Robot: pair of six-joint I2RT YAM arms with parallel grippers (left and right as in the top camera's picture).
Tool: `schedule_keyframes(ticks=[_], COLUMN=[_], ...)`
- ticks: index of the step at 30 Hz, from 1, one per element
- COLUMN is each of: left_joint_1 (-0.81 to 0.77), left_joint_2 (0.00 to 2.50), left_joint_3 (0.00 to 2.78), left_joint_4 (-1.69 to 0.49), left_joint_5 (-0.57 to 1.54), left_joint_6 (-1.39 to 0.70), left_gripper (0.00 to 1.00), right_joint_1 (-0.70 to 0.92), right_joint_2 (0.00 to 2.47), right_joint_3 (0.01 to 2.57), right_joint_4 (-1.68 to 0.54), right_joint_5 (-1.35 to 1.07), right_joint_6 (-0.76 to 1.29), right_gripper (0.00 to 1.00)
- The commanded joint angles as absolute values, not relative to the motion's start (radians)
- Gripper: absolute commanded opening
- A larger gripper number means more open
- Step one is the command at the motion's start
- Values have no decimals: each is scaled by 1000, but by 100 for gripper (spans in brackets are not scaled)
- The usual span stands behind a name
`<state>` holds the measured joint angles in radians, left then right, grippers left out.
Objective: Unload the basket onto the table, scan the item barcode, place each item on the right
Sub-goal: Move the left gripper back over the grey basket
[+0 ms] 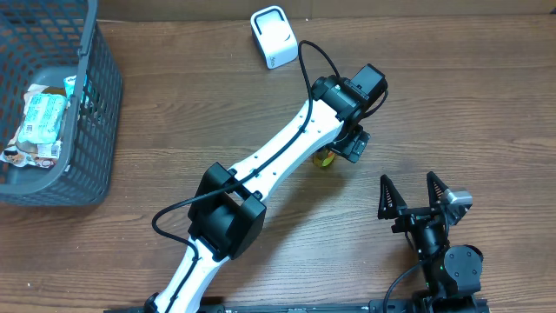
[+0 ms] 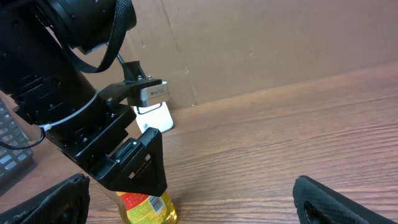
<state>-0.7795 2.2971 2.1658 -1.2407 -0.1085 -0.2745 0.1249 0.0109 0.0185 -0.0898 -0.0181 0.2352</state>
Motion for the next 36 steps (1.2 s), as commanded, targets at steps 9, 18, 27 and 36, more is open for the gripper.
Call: schedule_keyframes(ticks=[9, 18, 27, 36], left_joint_1=[-785, -739, -540, -241], left_joint_2=[2215, 2118, 1935, 1757], left_joint_3=[2180, 2255, 2382, 2388], left_joint_4=[-1242, -1245, -1232, -1159], left_joint_5=[-85, -89, -135, -229], left_joint_6=[-268, -232, -231, -194], left_gripper=[100, 100, 100, 100], right_joint_1=[122, 122, 122, 122], right_joint_2=[6, 6, 6, 6], right_joint_3=[8, 8, 8, 8], right_joint_4=[-84, -84, -84, -84], right_joint_5=[-12, -12, -12, -12], right_joint_6=[239, 240, 239, 239], right_gripper=[100, 100, 100, 100])
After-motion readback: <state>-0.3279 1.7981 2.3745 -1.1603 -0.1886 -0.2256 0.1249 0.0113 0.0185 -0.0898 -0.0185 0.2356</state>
